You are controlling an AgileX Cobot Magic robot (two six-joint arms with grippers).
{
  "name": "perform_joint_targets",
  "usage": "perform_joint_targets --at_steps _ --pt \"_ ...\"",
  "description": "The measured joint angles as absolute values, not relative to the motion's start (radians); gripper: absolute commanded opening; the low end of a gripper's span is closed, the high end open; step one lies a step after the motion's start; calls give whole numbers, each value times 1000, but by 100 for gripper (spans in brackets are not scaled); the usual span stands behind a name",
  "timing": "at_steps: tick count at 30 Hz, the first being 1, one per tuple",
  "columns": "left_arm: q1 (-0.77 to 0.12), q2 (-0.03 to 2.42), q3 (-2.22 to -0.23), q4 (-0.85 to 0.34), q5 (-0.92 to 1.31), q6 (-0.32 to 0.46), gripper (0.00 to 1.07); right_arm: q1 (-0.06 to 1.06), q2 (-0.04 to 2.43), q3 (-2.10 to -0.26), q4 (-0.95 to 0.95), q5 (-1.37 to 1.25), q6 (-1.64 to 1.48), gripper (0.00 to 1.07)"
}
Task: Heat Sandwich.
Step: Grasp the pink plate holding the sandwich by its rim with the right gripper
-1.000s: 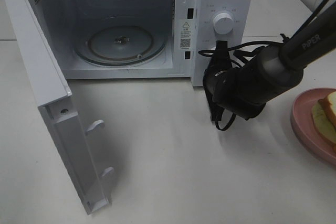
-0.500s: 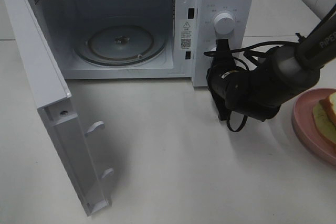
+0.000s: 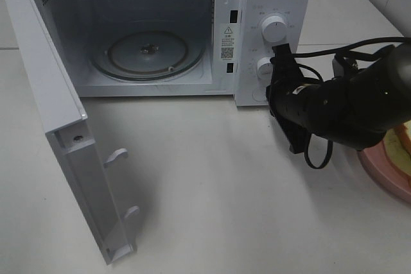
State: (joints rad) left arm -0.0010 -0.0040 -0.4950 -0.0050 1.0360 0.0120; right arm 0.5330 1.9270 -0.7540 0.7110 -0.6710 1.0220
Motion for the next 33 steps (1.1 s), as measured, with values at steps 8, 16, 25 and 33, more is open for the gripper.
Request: perform_joint_targets --at_steps 8,16,25,33 --pt "0 -4 -495 -5 1036 12 106 533 1826 -678 681 -440 902 2" --pt "0 -4 -495 -5 1036 12 106 533 1735 -672 675 -226 628 4" --pt "0 -4 -495 -5 1036 12 106 486 1630 -674 674 -29 209 7" --pt "0 -4 -495 -5 1036 12 106 357 1527 -676 601 253 -170 10"
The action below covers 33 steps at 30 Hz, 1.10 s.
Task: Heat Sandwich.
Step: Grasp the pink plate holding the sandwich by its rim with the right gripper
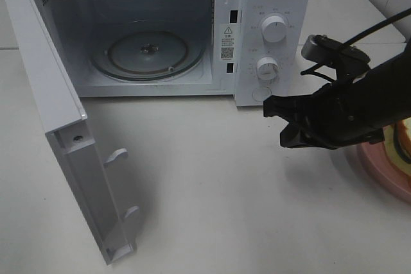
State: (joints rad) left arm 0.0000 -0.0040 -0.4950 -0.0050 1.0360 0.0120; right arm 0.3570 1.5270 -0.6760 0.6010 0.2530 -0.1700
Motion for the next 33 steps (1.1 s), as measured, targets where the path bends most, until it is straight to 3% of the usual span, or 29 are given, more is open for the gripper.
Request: perform_joint_targets --at_steps 11,16,19,20,21,24,25,26,29,33 --pt "-1 -4 -495 -5 1036 12 106 304 1439 -710 295 540 -200 16" --pt "-1 -4 -495 -5 1036 12 106 301 1436 -787 161 705 -122 24" --pt "0 -4 -495 -5 1036 12 106 301 1436 -824 115 746 -93 36" --pt "-1 -4 -495 -5 1036 12 106 301 1436 -841 86 761 -74 46" --pt "-1 -4 -495 -5 1036 12 106 301 1436 -841 86 761 -74 46" --pt "0 -4 -495 -5 1036 12 106 298 1436 -870 40 780 -52 67" --pt "0 -4 -495 -5 1036 12 106 298 1436 -870 40 780 -52 67" --pt "-1 -4 -495 -5 1036 12 106 297 1436 -874 31 780 -52 84" --pt "-1 -4 -495 -5 1036 12 106 297 1436 -882 0 781 -51 104" --pt "0 -4 -495 -5 1036 12 106 297 1439 -882 -11 785 -51 105"
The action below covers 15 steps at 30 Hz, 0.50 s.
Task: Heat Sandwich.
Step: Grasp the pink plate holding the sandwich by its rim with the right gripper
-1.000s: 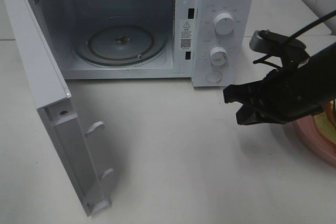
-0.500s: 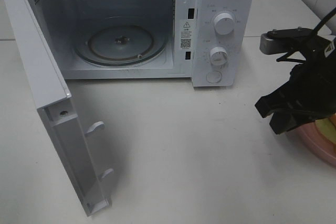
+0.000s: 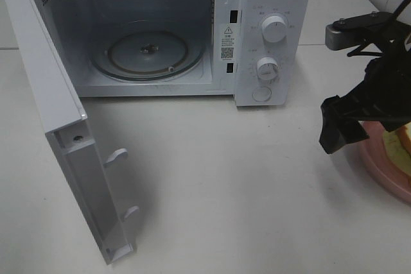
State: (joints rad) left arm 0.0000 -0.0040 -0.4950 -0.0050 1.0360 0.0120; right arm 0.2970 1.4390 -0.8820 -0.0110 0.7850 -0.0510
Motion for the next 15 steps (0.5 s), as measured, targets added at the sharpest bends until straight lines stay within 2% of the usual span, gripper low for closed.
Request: perform_joint_targets --at_steps 15 --pt "0 -4 -495 -5 1036 12 106 266 1602 -882 -69 815 21 100"
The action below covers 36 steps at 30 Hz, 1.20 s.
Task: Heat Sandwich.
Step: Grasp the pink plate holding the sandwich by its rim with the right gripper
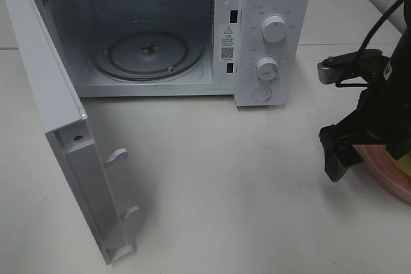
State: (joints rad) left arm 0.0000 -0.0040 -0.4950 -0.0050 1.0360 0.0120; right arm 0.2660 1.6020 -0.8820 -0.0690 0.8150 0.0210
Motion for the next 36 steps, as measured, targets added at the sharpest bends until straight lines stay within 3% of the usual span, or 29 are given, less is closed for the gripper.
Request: perform_joint_targets --at_steps 13,36 --pt "-1 -4 -495 -5 1036 12 106 154 1653 -939 -118 795 26 96" --pt "0 -4 -495 -5 1036 12 106 143 1848 -944 -139 677 26 92"
